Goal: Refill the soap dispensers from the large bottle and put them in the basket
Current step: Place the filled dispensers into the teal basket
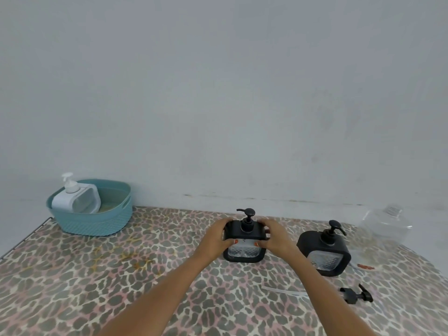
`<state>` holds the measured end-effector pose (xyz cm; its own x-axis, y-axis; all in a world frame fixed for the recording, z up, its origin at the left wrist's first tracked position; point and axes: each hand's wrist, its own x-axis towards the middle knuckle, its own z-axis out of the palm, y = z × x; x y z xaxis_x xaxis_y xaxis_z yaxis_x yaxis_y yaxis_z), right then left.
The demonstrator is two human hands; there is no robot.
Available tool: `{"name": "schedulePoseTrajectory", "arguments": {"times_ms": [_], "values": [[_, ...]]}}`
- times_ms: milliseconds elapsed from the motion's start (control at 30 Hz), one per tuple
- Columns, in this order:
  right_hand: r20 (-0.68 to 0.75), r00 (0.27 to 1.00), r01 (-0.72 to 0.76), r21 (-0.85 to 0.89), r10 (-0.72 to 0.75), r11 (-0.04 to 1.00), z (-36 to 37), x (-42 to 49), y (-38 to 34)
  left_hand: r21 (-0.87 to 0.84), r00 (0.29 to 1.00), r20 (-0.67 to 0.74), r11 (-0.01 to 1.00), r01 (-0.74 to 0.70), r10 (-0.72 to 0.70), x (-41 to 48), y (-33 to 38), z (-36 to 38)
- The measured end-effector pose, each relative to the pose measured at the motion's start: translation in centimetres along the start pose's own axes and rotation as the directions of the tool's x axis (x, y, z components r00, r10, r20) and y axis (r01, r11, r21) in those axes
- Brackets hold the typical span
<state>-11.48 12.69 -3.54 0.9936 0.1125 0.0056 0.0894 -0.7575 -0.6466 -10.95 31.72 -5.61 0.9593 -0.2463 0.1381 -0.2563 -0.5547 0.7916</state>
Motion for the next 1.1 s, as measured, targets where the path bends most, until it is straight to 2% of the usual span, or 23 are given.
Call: {"name": "schedulePoseTrajectory", "arguments": {"times_ms": [200, 500, 667, 900, 1100], "values": [[0.020, 0.999, 0.044, -0.023, -0.044, 0.999, -1.2, 0.7, -1.8, 0.003, 0.999, -0.017, 0.999, -0.039, 0.039, 0.1, 0.2, -1.4], [0.075, 0.975, 0.212, -0.057, -0.207, 0.976, -2.0, 4.7, -10.5, 0.065, 0.969, -0.247, 0.998, -0.007, 0.023, 0.0, 1.1, -10.2], [0.143, 0.949, 0.297, -0.105, -0.281, 0.949, -0.2, 7.9, -17.0, 0.092, 0.914, -0.405, 0.996, 0.015, 0.024, -1.1, -0.1, -15.8], [0.204, 0.917, 0.384, -0.214, -0.343, 0.898, 4.5, 12.1, -25.3, 0.032, 0.824, -0.565, 0.997, 0.070, -0.039, -2.7, -3.0, -23.0], [0.082, 0.920, 0.390, -0.272, -0.383, 0.880, 9.6, 14.4, -30.5, 0.009, 0.737, -0.670, 0.993, 0.119, -0.082, -3.3, -6.8, -27.5]]}}
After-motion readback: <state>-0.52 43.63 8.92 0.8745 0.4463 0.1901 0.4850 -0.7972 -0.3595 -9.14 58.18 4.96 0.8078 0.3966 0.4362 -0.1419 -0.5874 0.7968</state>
